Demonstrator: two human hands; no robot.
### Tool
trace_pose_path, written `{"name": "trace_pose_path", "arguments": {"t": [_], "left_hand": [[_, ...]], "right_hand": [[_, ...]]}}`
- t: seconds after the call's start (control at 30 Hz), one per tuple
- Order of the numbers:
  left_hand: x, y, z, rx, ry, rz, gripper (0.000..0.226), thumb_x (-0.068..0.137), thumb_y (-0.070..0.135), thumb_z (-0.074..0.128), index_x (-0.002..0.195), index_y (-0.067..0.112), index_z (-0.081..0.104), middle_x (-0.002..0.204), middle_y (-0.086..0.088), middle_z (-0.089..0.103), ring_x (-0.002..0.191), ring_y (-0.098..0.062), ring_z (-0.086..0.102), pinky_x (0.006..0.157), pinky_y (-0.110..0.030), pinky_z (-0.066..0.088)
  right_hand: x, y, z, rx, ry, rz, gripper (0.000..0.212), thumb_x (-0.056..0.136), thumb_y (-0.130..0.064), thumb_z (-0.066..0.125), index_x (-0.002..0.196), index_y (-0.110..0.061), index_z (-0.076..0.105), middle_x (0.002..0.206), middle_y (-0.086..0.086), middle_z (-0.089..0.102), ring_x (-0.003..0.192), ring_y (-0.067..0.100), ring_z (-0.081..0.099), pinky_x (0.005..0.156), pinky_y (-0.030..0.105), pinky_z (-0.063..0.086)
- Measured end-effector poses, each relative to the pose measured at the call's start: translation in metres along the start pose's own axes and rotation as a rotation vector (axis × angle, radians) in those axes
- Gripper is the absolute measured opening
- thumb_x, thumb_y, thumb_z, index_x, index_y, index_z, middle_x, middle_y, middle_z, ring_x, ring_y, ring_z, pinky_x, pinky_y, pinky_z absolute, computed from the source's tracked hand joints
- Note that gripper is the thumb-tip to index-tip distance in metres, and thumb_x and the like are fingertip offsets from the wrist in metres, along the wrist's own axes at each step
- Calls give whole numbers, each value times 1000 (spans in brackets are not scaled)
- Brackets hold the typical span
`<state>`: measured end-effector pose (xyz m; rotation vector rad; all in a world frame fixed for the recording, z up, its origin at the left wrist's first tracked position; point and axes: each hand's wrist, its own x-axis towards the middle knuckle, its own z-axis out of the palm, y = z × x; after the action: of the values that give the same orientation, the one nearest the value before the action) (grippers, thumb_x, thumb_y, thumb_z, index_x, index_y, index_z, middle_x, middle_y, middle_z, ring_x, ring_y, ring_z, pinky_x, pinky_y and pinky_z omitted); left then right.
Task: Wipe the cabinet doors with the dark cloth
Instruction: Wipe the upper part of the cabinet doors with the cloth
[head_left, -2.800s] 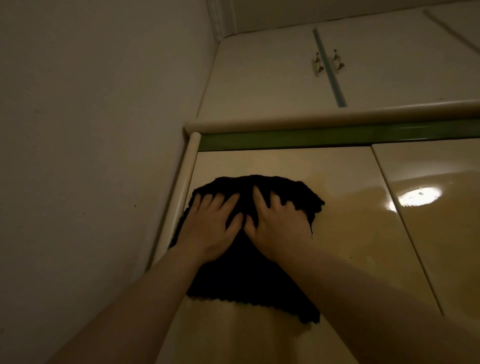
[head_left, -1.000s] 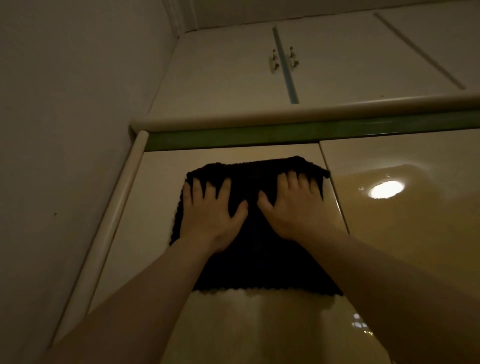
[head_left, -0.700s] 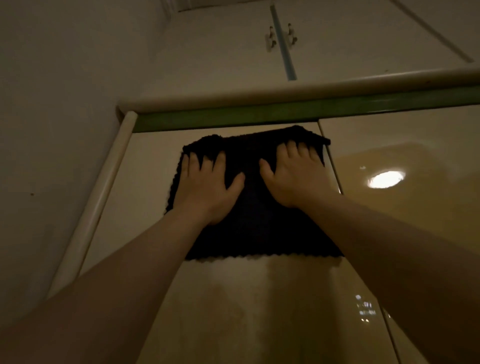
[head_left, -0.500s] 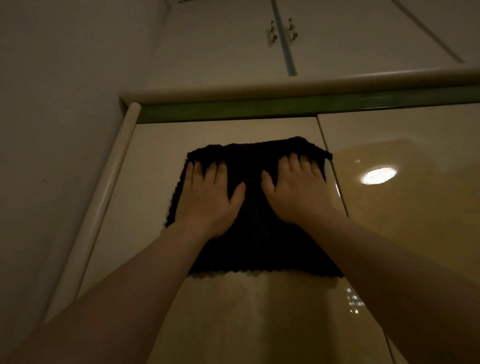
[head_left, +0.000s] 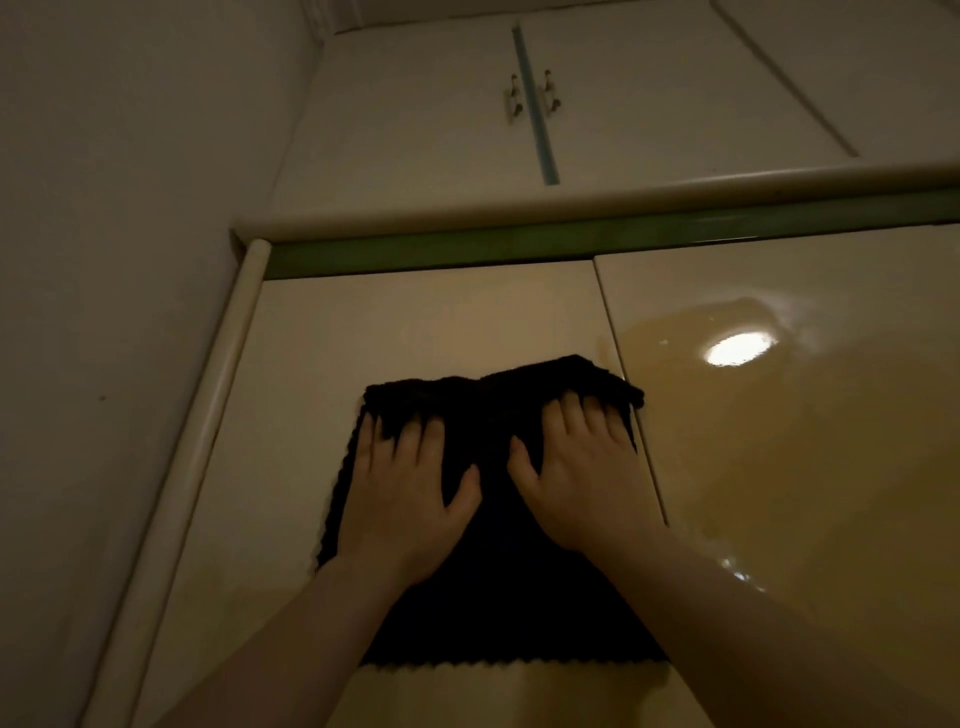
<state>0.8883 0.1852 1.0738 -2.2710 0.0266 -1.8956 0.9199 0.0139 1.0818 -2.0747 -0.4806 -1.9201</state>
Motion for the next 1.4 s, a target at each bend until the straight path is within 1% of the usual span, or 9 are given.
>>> {"name": "trace_pose_path", "arguments": {"t": [0.1, 0.2, 0.37, 0.53, 0.67, 0.9, 1.03, 1.17, 1.4], "left_hand": [[16, 12, -4, 15, 6, -43, 87, 84, 64, 0, 152, 15, 23, 153, -12, 33, 141, -30, 27, 120, -47, -7], [43, 28, -4, 25, 14, -65, 89, 82, 66, -4, 153, 17, 18, 156, -12, 28, 142, -30, 23, 120, -47, -8], [100, 55, 0, 25, 45, -94, 75, 93, 64, 11, 153, 19, 15, 159, -12, 22, 145, -31, 17, 120, -47, -6], [124, 69, 0, 36, 67, -107, 73, 94, 62, 15, 152, 17, 17, 158, -12, 23, 144, -30, 21, 120, -46, -5], [114, 74, 1, 22, 96, -88, 72, 94, 61, 14, 147, 15, 29, 149, -11, 38, 135, -28, 35, 121, -46, 2], [56, 120, 12, -4, 102, -108, 73, 93, 58, 7, 144, 14, 36, 140, -8, 48, 128, -24, 42, 121, -45, 5], [15, 151, 21, 9, 64, -120, 75, 92, 58, 4, 144, 13, 36, 141, -8, 48, 129, -24, 41, 121, -45, 4], [-7, 172, 26, 11, 35, -106, 76, 93, 57, 7, 144, 11, 39, 140, -9, 50, 130, -25, 42, 121, -47, 5], [2, 178, 23, 18, 29, -95, 76, 93, 57, 10, 142, 8, 41, 138, -12, 52, 128, -28, 45, 121, -48, 7]], "right_hand": [[18, 15, -4, -30, -29, -31, 61, 94, -51, 25, 138, -10, 38, 145, 10, 41, 133, 29, 35, 114, 43, 21], [42, 38, -9, -39, -22, -46, 63, 94, -53, 22, 139, -11, 35, 148, 9, 38, 136, 28, 31, 116, 43, 17], [94, 76, -15, -60, 27, -51, 64, 93, -55, 21, 138, -12, 38, 147, 8, 39, 136, 27, 31, 116, 43, 17], [114, 94, -16, -63, 40, -78, 64, 94, -54, 19, 138, -13, 39, 147, 8, 39, 136, 27, 31, 115, 44, 18], [105, 99, -14, -47, 64, -79, 57, 96, -46, 21, 136, -11, 41, 143, 9, 43, 133, 28, 34, 114, 43, 20], [49, 131, -19, -58, 30, -104, 55, 97, -44, 19, 134, -11, 43, 140, 9, 46, 131, 28, 38, 114, 43, 23], [0, 152, -24, -80, -14, -90, 58, 95, -45, 18, 131, -10, 46, 136, 10, 50, 128, 29, 43, 112, 45, 29], [-29, 170, -29, -69, -41, -65, 56, 94, -44, 22, 126, -9, 51, 131, 11, 55, 122, 30, 48, 109, 45, 33], [-24, 179, -32, -55, -55, -84, 59, 94, -47, 22, 131, -10, 48, 136, 10, 52, 126, 30, 46, 112, 45, 30]]}}
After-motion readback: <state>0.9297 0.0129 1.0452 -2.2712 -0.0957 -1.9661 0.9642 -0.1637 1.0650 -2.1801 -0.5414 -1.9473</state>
